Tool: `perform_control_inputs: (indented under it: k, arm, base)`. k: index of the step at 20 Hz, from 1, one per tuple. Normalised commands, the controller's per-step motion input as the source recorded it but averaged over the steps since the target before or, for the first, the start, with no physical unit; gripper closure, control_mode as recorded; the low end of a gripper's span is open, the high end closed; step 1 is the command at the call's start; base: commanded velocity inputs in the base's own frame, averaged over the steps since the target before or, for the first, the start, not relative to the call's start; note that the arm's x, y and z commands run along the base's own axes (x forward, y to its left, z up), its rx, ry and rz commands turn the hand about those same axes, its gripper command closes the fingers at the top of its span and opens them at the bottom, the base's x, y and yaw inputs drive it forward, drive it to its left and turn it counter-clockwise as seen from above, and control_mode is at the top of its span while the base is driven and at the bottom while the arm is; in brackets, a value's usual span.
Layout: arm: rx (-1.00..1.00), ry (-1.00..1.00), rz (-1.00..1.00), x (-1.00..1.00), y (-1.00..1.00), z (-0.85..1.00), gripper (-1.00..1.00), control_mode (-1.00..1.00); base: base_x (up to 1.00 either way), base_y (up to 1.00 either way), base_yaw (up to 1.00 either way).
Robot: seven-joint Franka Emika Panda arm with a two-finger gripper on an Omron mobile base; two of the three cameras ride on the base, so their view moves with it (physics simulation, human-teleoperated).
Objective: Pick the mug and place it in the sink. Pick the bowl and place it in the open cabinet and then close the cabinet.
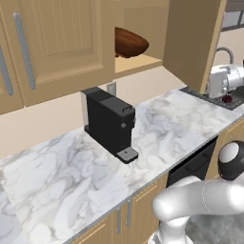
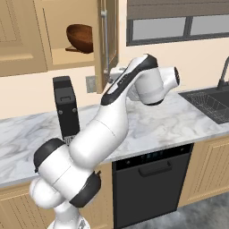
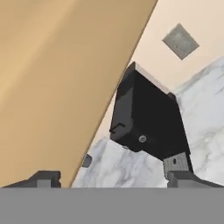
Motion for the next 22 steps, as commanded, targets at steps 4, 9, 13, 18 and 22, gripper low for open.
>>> perform_control_inputs:
  k: [4,9,13,18,22]
  arm:
    - [-0.21,-0.32,0.11,-0.59,0.98,0.19,-1.0,-1.0]
    - [-0.07,-0.49,-0.17,-0.3,1.0,0.03,-1.0,-1.0]
    - [0.0,-0.48,-0.45,0.0,1.0,-0.08,-1.0,-1.0]
    - [0.01,-0.32,-0.47,0.57,1.0,-0.03,-1.0,-1.0]
    - [0.0,-0.22,-0.43,0.94,0.95,0.11,-1.0,-1.0]
  base:
    - [0.0,0.0,0.0]
    - [0.0,0.0,0.0]
    - [0.0,0.0,0.0]
    - [0.0,0.0,0.0]
    - [0.0,0.0,0.0]
